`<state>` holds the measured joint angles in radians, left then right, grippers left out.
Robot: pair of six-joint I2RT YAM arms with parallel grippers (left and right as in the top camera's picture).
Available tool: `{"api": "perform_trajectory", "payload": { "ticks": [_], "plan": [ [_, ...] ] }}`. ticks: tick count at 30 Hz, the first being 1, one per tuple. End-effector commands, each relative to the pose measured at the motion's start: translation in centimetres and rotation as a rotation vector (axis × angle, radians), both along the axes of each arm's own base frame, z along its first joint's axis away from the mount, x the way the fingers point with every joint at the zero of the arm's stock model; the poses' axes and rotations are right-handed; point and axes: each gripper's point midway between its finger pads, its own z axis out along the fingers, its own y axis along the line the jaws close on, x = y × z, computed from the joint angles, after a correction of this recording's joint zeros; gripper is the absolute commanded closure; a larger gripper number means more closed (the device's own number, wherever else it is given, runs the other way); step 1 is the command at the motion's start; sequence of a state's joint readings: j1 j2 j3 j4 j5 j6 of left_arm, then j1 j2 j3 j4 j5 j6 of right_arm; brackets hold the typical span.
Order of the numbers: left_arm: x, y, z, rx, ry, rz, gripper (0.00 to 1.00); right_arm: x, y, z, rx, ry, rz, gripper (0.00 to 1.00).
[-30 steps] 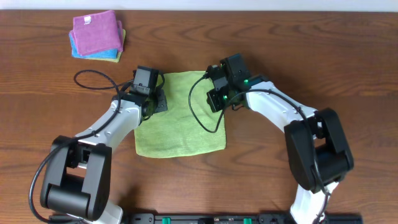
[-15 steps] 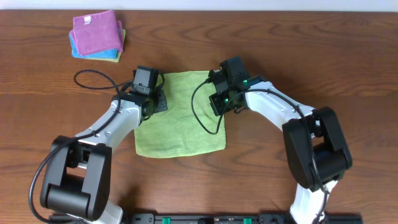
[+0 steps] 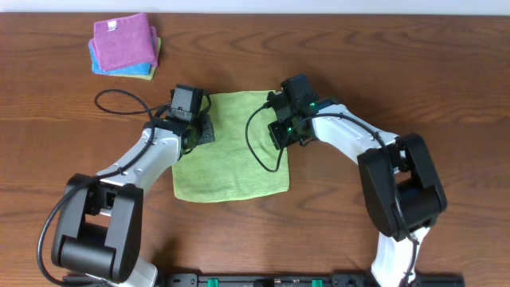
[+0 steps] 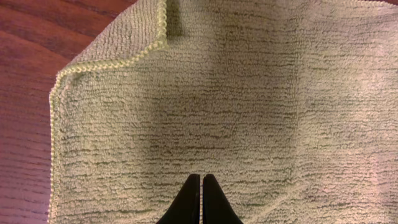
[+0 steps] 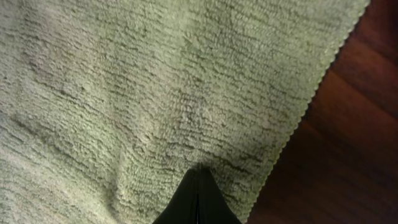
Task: Fold the cloth
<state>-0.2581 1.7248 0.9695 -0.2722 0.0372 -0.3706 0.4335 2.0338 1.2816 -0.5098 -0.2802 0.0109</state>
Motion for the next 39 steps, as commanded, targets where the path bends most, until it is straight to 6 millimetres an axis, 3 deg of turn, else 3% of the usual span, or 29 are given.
{"api": "perform_trajectory", "payload": {
  "ticks": [1, 13, 26, 29, 33, 39],
  "plan": [
    [0.7, 0.3, 0.7, 0.006, -0.022, 0.021, 0.95, -0.9, -0.4, -2.3, -0.065, 0.036, 0.012, 0.98],
    [0.7, 0.3, 0.7, 0.009, -0.023, 0.019, 0.94, -0.5, -7.7, -3.3, -0.370, 0.031, -0.117, 0.98],
    [0.7, 0.3, 0.7, 0.008, -0.022, 0.019, 0.94, -0.4, -13.9, -3.3, -0.442, 0.105, -0.259, 0.99],
    [0.7, 0.3, 0.7, 0.007, -0.022, 0.018, 0.94, -0.4, -14.1, -3.4, -0.427, 0.117, -0.274, 0.99],
    [0.5, -0.2, 0.6, -0.019, -0.013, 0.009, 0.94, -0.4, -12.7, -3.3, -0.371, 0.126, -0.256, 0.99],
    [0.3, -0.7, 0.6, -0.051, 0.000, 0.005, 0.94, 1.9, -10.9, -2.8, -0.311, 0.034, -0.248, 0.99]
  ]
}}
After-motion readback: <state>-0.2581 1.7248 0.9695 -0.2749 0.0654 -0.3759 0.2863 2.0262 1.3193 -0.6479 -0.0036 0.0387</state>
